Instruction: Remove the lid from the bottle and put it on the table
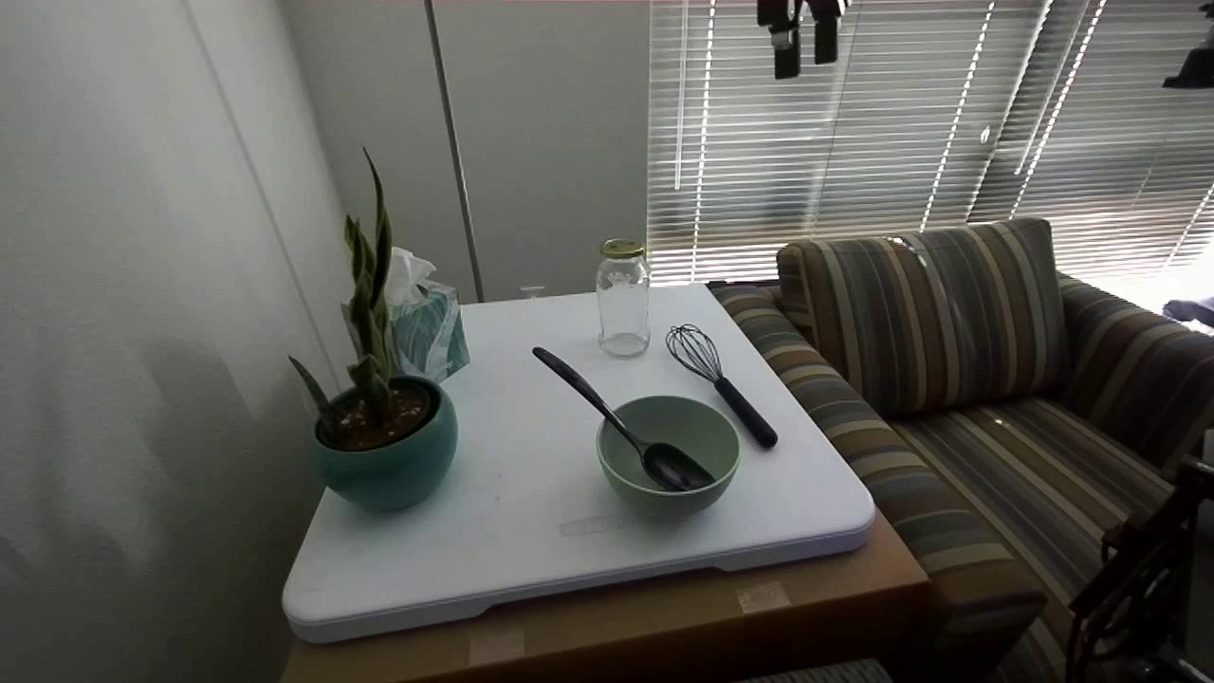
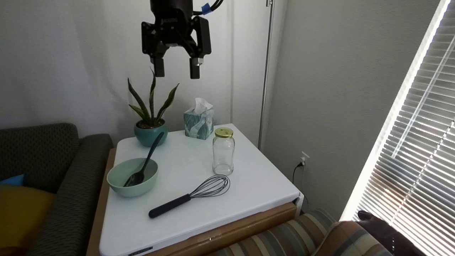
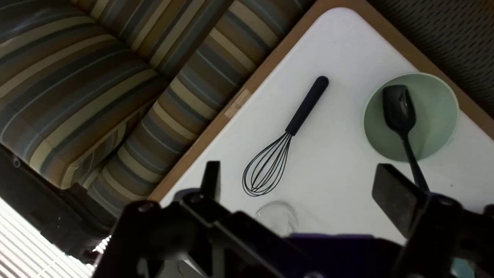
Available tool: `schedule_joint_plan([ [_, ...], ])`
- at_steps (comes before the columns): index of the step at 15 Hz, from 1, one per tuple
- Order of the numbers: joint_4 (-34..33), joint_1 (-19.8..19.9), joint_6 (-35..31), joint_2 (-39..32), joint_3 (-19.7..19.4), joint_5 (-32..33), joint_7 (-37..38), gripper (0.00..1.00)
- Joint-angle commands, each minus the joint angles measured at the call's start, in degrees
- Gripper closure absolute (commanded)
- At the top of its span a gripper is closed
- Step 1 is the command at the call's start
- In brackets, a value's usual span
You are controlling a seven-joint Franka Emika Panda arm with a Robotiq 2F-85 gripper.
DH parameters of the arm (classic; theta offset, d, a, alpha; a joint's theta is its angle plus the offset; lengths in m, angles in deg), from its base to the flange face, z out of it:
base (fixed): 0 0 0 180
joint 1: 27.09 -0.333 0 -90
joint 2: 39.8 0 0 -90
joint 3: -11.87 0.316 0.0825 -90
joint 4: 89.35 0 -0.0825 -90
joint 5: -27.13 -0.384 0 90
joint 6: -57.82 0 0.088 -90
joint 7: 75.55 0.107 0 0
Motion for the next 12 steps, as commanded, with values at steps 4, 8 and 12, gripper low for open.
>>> schedule_joint_plan([
  [4, -23.66, 2.18, 6.77, -16.79, 1.00, -1.62, -0.29, 0.00],
  [8, -35.84, 2.61, 5.77, -25.95, 0.09, -0.52, 3.74, 0.00],
  [12, -47.79, 3.53, 6.49, -34.84, -0.09, -3.44, 12.40, 0.00],
])
